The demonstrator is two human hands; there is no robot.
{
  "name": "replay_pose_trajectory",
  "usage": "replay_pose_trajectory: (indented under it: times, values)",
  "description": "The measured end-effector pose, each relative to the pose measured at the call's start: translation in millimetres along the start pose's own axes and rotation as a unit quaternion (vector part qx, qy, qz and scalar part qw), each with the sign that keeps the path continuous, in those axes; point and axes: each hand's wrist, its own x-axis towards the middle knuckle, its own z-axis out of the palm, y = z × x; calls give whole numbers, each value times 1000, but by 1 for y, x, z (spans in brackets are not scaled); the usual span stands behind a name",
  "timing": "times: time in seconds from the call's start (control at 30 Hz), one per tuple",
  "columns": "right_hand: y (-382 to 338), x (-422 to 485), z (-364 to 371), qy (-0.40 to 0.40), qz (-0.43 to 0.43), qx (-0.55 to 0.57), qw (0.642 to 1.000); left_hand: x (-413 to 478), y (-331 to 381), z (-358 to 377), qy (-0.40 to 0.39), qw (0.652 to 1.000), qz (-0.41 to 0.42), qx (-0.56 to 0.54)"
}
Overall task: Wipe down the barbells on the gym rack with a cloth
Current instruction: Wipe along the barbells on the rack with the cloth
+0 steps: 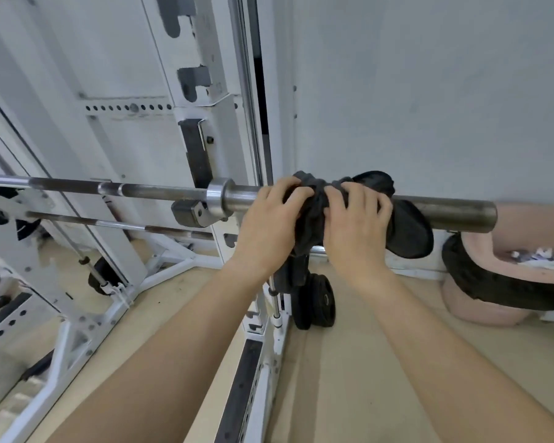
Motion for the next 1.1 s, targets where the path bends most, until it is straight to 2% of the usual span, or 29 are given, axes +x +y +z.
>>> replay_pose_trajectory:
  times: [0.1,0.2,0.33,0.53,0.63,0.7,0.9,1.1]
  values:
    - [-23,5,-13,-11,10,113,994,-19,-6,-20,1,994,-81,-73]
    - [-58,-1,-29,-73,-2,255,964,-47,-14,-43,11,988,-129,-87]
    - [-128,-16,-53,-163,55,409,896,-96,-38,-90,11,972,-204,-115]
    - [-293,-49,-100,-226,114,552,794,-201,-105,-207,4,962,-262,-80]
    - [-385,-78,-129,-261,151,599,742,-268,-140,-271,12,950,-305,-71]
    - [-444,-95,-150,-287,143,613,722,-312,-161,-308,25,934,-346,-85]
    - [-589,-122,-186,-347,106,616,699,-418,-229,-397,117,869,-443,-188]
    - [-699,-130,-197,-376,75,638,668,-470,-295,-466,168,838,-491,-171]
